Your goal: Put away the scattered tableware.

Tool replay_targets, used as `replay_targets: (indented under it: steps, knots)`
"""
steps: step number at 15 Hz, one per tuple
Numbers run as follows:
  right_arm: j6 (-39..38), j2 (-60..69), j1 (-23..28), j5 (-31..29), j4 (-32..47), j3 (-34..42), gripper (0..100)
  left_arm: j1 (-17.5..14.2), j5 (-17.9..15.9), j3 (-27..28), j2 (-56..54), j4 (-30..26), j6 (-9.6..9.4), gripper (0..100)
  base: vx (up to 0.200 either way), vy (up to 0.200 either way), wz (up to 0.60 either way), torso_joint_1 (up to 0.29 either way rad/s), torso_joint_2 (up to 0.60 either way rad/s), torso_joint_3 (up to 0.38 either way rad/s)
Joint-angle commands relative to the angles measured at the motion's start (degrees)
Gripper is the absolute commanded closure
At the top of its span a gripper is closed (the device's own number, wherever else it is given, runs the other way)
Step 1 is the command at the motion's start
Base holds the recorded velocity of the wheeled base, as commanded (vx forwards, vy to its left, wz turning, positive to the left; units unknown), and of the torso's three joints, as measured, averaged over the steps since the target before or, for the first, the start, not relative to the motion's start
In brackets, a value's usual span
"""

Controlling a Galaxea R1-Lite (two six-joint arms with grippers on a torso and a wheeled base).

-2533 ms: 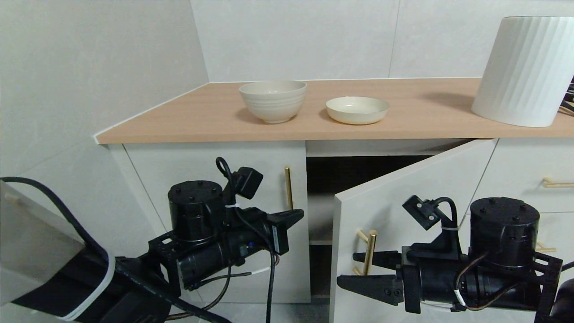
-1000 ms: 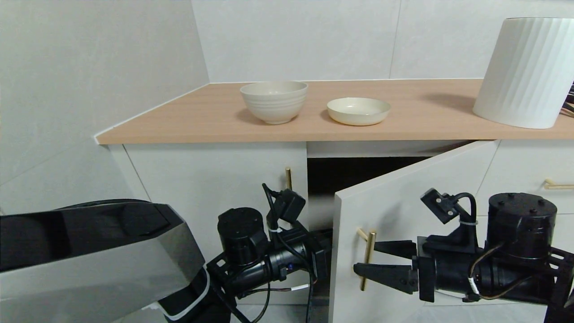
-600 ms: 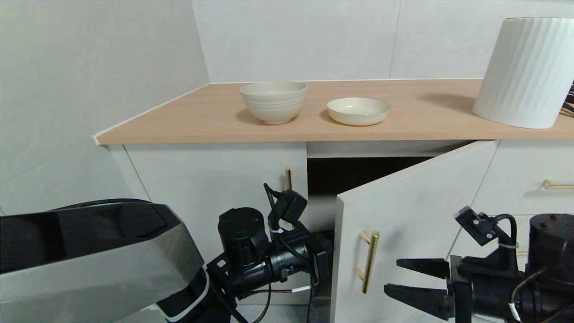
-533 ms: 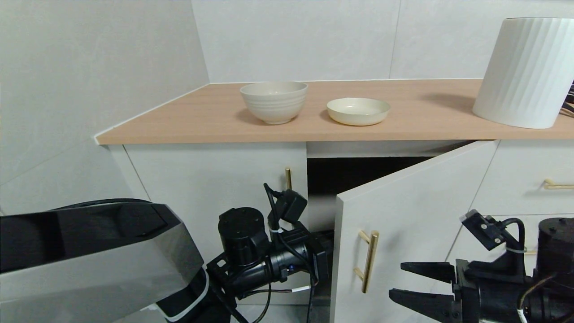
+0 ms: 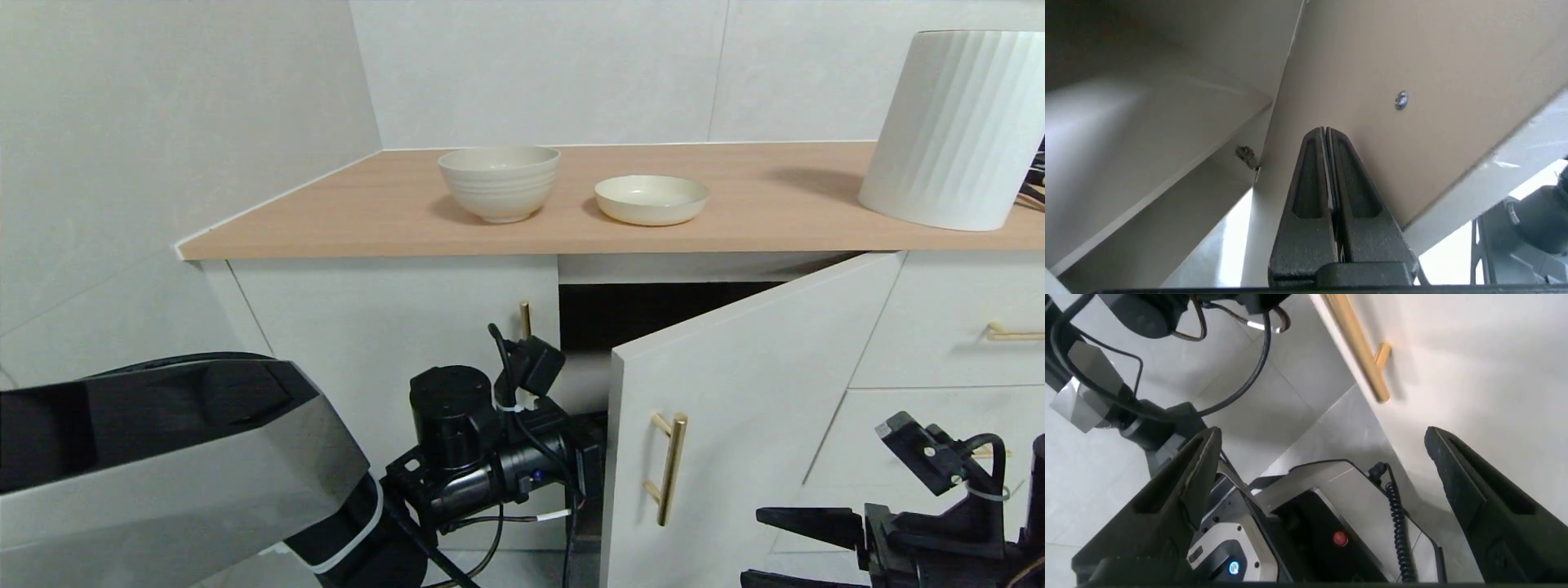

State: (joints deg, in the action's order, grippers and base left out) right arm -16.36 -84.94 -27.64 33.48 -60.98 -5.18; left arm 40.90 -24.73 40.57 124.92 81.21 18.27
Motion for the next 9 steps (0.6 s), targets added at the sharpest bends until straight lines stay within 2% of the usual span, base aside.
replay_targets:
  steps: [1, 5, 9]
  knots:
    - [0.01, 0.31, -0.05, 0.01, -0.02, 0.35, 0, 0.06, 0.13, 1.18, -0.20, -0.71, 0.01, 100, -0.200, 0.000, 0.00, 0.007, 0.00, 0.007]
    - [0.10, 1.01, -0.05, 0.01, -0.02, 0.70, 0, 0.06, 0.21, 3.81, 0.15, -4.13, 0.01, 100, -0.200, 0.000, 0.00, -0.001, 0.00, 0.004]
    - [0.10, 1.62, -0.05, 0.01, -0.02, 0.87, 0, 0.06, 1.09, 8.74, 1.73, -9.41, 0.01, 100, 0.000, 0.000, 0.00, 0.000, 0.00, 0.000]
